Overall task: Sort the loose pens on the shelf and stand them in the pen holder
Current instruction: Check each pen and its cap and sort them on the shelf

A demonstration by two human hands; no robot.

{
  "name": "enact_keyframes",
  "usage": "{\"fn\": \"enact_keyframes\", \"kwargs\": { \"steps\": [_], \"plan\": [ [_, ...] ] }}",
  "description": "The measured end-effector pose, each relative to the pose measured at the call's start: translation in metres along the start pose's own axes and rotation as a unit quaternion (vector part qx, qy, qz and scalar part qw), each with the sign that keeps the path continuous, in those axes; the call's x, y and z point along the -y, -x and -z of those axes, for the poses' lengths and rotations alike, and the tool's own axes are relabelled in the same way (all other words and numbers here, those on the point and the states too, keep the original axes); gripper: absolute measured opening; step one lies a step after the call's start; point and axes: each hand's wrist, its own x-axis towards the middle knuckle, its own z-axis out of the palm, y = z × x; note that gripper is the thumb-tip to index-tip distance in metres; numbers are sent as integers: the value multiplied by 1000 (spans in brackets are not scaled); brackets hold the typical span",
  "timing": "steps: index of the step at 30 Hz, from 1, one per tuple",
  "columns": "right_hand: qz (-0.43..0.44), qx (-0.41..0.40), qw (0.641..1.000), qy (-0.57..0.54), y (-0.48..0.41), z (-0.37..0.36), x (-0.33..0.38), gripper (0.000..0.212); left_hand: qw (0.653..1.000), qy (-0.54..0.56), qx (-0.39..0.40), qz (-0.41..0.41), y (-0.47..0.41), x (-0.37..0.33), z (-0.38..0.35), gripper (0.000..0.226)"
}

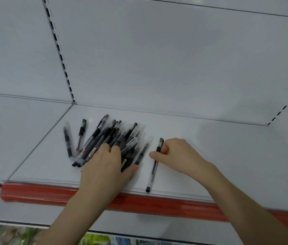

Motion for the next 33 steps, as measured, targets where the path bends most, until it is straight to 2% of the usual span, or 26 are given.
{"fn": "enact_keyframes", "kwargs": {
  "steps": [2,6,11,16,19,23,25,28,30,33],
  "plan": [
    [0,9,999,44,-4,0,6,54,999,-37,8,-4,0,-4,0,42],
    [-21,21,996,83,-14,8,10,43,997,-73,16,-10,-7,-10,-2,31],
    [-49,28,997,59,-20,15,3,31,993,-113,29,-1,-17,-20,-8,26],
    [-49,19,998,27,-21,14,-4,29,987,-154,53,-7,-26,-25,-18,27],
    [-53,7,999,2,-18,14,-11,30,988,-142,56,-24,-35,-26,-22,24],
    [-76,-14,995,-61,-13,18,-25,29,996,-63,53,-41,-42,-20,-25,17],
    [-82,-15,994,-78,-9,21,-30,24,998,-25,44,-48,-43,-16,-24,23],
    [-69,-36,990,-121,-3,24,-34,24,991,127,19,-36,-44,-15,-15,32],
    [-46,-84,974,-205,2,28,-29,21,956,292,17,-14,-39,-16,-4,34],
    [25,-137,916,-376,11,38,-3,13,867,496,30,21,-25,-22,15,27]
  ]
}}
